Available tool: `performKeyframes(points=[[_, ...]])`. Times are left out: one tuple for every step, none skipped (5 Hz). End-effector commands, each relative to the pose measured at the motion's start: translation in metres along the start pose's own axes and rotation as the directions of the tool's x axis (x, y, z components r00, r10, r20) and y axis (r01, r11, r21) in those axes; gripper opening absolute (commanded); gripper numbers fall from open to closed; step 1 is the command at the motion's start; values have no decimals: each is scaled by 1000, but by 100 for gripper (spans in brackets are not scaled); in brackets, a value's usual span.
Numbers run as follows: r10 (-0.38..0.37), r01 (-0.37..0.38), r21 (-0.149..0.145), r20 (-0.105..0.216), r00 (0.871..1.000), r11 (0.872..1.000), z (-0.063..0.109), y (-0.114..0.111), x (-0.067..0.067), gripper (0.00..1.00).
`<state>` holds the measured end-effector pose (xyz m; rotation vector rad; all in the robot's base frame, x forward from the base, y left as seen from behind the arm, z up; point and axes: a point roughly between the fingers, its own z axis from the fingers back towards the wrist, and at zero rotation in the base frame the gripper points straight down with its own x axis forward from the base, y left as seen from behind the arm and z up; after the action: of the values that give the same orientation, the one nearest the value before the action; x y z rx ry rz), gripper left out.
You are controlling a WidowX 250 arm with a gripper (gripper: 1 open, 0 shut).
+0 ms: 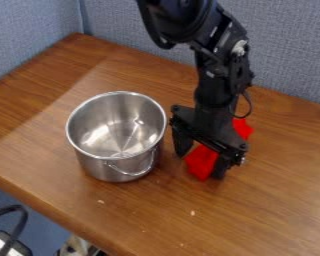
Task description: Put the red object in the metal pot
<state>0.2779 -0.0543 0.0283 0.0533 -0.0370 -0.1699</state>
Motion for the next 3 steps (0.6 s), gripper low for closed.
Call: performKeyframes(points=[[28,-28,8,53,998,1000,17,16,12,100],[48,-48,9,65,997,999,10,25,17,100],[66,-66,4,67,996,998,3,35,21,100]])
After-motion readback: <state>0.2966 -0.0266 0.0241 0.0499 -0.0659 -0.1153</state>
